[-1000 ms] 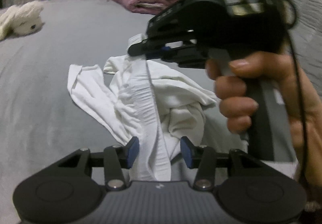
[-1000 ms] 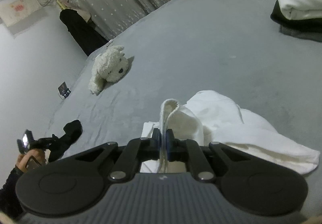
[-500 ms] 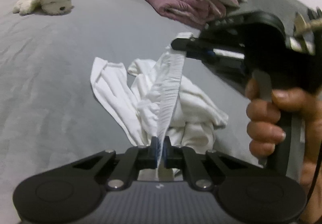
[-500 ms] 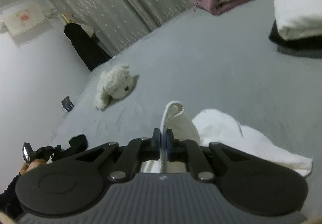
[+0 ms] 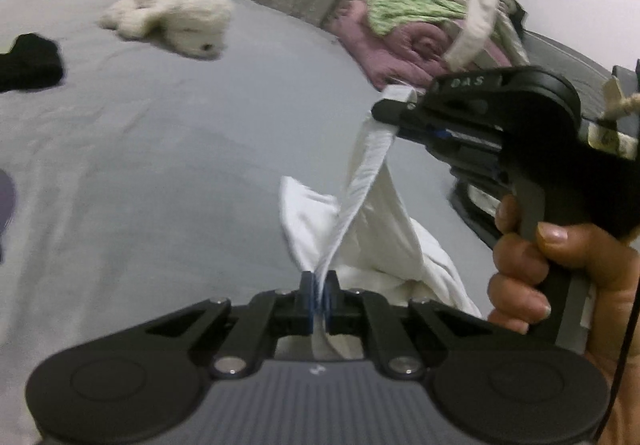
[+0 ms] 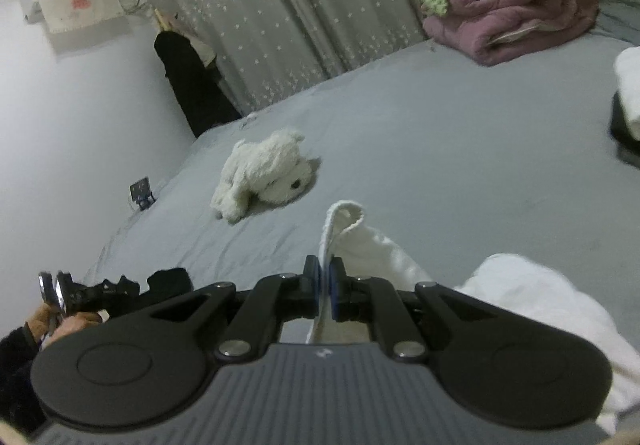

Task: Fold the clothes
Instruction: 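Lift the garment by the waistband with both grippers and spread it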

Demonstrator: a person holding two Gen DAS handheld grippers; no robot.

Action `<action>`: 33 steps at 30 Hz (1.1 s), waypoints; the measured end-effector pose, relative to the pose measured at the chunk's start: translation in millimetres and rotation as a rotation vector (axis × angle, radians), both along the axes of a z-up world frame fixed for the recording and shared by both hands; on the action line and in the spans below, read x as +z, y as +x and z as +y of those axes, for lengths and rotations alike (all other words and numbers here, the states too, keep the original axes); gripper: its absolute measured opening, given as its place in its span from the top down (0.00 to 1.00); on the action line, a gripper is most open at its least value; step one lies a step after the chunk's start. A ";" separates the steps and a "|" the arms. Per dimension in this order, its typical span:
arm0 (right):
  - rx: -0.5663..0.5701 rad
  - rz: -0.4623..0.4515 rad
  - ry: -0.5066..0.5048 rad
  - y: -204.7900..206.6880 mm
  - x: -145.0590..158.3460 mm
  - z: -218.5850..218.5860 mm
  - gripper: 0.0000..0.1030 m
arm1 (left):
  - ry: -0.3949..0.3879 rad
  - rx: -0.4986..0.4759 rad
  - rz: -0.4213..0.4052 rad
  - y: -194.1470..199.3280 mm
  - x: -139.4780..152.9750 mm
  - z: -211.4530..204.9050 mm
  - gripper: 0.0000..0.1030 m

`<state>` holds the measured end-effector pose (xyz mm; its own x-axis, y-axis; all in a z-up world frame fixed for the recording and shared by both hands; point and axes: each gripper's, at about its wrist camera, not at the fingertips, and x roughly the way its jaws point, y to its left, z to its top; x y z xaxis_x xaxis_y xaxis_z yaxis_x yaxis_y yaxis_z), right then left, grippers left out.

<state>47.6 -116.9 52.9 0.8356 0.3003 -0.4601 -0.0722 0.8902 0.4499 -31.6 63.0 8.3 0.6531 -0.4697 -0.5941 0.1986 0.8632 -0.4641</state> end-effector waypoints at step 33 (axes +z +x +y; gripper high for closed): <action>0.247 0.162 0.091 105.2 -89.9 96.0 0.84 | 0.321 0.285 0.114 60.8 -19.5 63.1 0.89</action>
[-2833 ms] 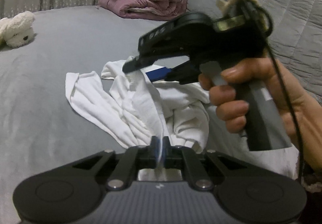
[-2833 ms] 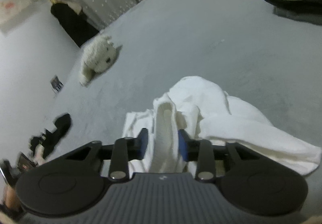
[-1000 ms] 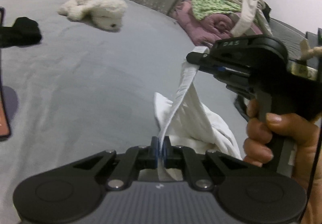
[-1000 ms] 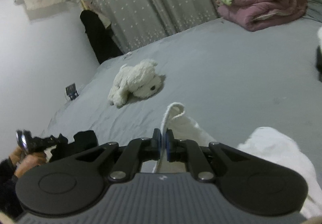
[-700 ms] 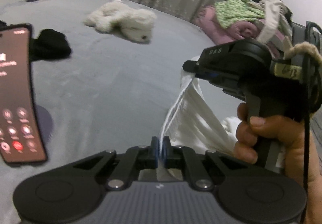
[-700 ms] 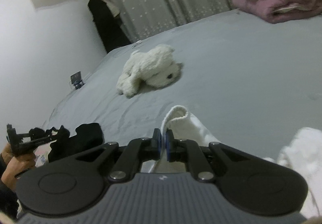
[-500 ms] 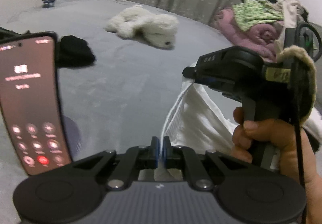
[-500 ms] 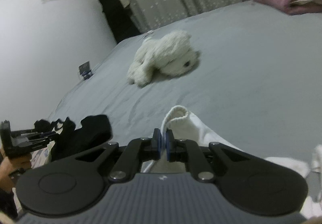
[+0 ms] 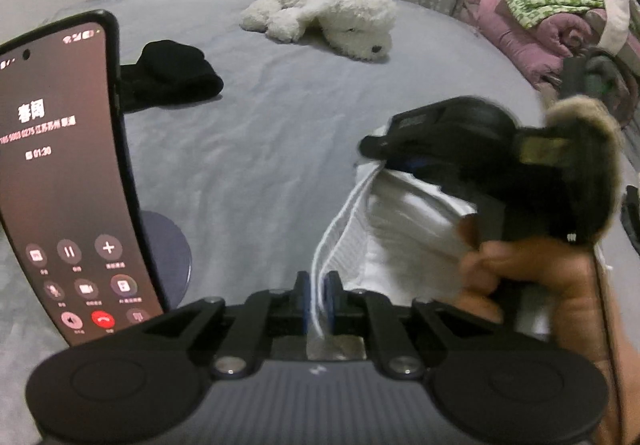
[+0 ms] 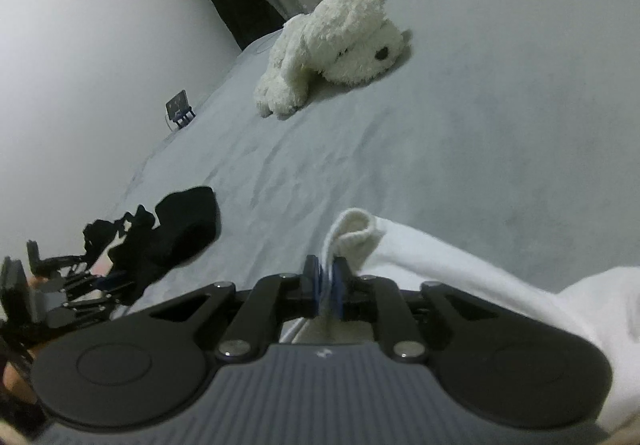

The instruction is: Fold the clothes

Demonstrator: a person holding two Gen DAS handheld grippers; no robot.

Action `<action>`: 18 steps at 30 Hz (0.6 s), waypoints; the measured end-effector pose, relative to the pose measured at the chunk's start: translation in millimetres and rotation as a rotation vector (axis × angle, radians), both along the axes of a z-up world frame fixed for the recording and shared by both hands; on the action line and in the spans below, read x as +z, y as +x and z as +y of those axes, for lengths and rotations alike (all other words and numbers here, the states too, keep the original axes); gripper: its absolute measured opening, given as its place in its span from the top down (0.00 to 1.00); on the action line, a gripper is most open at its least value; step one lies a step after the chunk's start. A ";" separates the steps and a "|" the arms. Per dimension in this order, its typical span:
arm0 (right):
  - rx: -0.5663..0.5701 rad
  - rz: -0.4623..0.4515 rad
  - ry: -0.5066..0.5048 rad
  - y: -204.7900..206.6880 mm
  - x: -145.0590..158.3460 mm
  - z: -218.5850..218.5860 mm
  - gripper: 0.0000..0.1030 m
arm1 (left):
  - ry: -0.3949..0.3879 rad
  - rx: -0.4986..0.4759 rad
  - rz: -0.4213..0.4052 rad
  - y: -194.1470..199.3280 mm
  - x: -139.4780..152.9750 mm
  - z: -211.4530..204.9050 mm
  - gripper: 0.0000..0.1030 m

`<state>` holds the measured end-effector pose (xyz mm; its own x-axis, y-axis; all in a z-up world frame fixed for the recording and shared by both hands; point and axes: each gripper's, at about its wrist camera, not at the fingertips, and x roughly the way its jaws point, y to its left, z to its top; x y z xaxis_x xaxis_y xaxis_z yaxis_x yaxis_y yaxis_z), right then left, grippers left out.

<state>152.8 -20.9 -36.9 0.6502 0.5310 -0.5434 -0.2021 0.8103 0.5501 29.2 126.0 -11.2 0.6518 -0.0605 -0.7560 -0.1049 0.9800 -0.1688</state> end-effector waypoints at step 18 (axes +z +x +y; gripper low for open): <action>-0.264 -0.051 -0.034 -112.6 72.6 -163.9 0.56 | 0.081 -0.044 -0.097 -17.0 19.1 -49.1 0.65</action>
